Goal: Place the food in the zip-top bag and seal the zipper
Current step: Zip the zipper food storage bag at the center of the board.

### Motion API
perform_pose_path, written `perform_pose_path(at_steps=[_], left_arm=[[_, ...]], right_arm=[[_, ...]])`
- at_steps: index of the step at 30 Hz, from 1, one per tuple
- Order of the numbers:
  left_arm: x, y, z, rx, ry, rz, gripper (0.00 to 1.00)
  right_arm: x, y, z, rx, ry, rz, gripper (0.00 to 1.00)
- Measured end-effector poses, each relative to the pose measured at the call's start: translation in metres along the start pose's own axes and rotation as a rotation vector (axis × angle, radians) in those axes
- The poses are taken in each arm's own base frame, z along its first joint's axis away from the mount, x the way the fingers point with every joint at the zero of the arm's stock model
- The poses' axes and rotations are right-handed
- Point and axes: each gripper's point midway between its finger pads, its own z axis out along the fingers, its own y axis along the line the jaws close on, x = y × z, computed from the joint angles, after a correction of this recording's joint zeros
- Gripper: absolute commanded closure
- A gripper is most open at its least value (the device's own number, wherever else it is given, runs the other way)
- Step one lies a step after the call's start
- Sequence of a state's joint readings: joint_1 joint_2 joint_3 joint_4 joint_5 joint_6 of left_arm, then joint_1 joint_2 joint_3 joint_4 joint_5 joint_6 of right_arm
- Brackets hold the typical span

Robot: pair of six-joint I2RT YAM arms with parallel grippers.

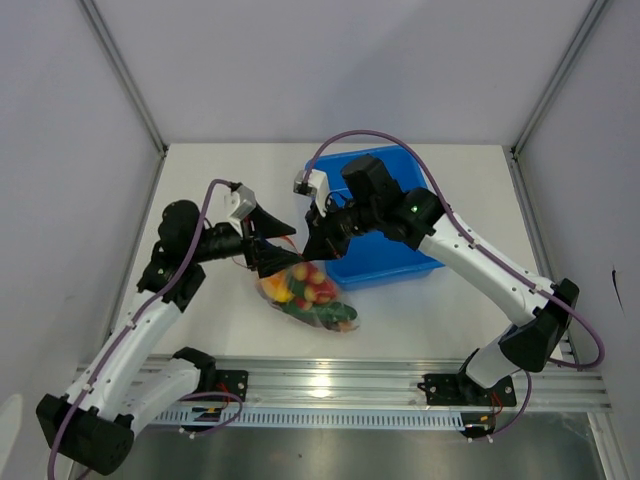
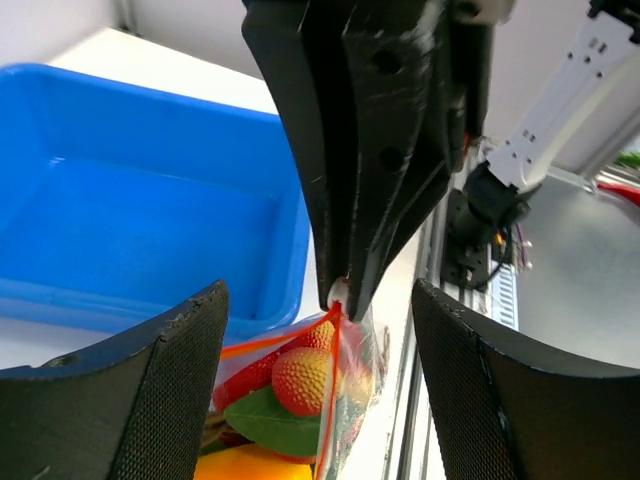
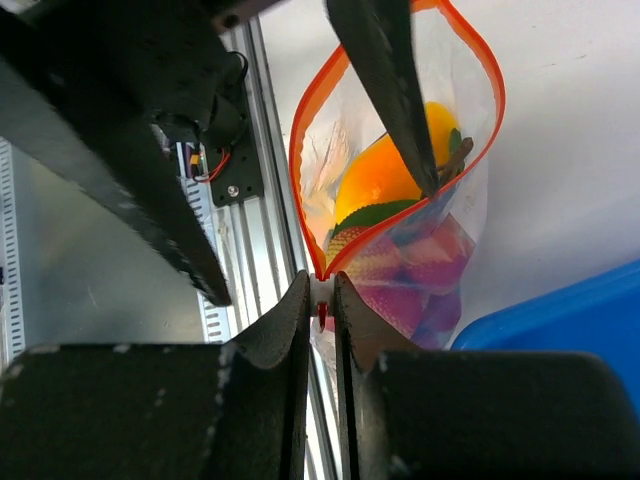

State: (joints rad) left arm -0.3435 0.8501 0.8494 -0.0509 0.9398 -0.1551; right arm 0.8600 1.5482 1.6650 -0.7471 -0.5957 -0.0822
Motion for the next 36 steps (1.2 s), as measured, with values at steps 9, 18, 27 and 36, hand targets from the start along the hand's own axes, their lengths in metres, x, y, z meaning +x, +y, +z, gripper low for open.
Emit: perform_pose_path(at_steps=[9, 18, 27, 36], left_arm=[[0.036, 0.009, 0.016, 0.115, 0.069, -0.057, 0.39], [0.055, 0.003, 0.017, 0.155, 0.103, -0.062, 0.62], [0.063, -0.003, 0.008, 0.125, 0.134, -0.086, 0.99], [0.056, -0.01, 0.002, 0.071, 0.123, -0.141, 0.99]], right_arm=[[-0.002, 0.002, -0.005, 0.005, -0.01, -0.015, 1.0], [-0.002, 0.003, -0.007, 0.006, -0.007, -0.021, 1.0], [0.001, 0.002, -0.007, 0.009, 0.002, -0.015, 1.0], [-0.004, -0.001, -0.007, 0.009, -0.029, 0.011, 0.6]])
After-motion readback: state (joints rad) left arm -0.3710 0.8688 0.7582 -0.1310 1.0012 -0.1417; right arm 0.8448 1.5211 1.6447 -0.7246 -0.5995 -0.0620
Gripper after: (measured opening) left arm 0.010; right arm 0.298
